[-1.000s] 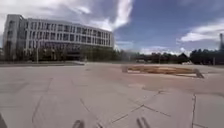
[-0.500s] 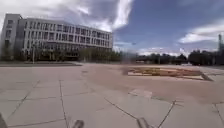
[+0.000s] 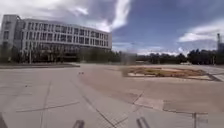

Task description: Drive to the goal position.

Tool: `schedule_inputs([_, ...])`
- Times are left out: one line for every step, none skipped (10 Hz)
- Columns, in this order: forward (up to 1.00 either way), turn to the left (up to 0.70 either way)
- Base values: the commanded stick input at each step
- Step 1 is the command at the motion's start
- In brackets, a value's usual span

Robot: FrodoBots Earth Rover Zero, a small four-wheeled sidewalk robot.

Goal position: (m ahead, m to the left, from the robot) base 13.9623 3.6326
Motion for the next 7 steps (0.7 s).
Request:
schedule_inputs([1.0,0.05])
schedule_inputs([1.0,0.25])
schedule_inputs([1.0,0.4])
schedule_inputs([1.0,0.4])
schedule_inputs([1.0,0.4])
schedule_inputs([1.0,0.07])
schedule_inputs([1.0,0.0])
